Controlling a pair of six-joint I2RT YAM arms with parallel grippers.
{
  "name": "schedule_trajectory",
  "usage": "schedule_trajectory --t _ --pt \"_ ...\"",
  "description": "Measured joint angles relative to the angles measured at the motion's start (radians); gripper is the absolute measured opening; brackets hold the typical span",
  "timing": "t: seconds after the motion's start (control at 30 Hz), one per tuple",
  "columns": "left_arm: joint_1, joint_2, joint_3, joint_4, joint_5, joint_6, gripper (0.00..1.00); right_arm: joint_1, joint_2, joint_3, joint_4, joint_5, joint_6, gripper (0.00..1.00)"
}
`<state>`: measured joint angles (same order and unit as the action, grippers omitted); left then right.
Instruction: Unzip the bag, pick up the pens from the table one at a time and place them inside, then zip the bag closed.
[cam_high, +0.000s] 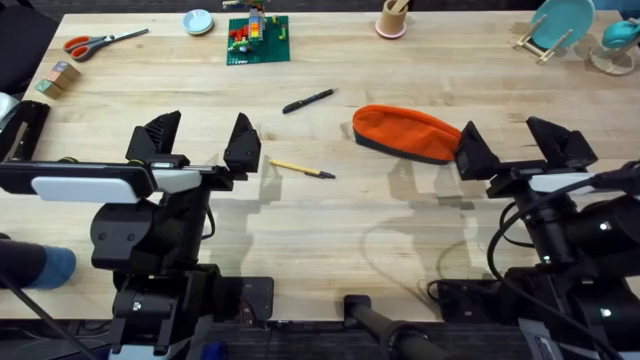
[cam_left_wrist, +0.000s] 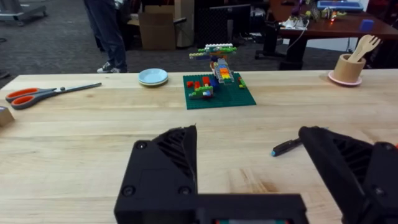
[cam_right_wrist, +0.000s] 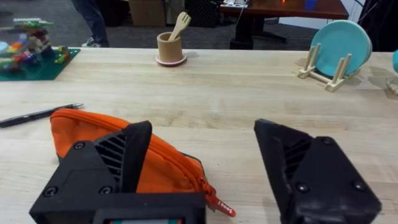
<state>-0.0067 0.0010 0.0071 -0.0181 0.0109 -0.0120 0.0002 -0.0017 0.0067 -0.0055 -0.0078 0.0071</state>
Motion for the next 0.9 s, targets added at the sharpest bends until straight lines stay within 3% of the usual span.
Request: schedule_trajectory --t 0.7,0.9 --pt "0.0 0.0 0.0 0.019 0.011 0.0 0.993 0.0 0.0 0.001 -0.002 0.001 0.0 0.996" --pt "0.0 0.012 0.023 -0.031 0.019 0.0 0.993 0.0 0.013 0.081 -0.13 0.016 0.0 0.996"
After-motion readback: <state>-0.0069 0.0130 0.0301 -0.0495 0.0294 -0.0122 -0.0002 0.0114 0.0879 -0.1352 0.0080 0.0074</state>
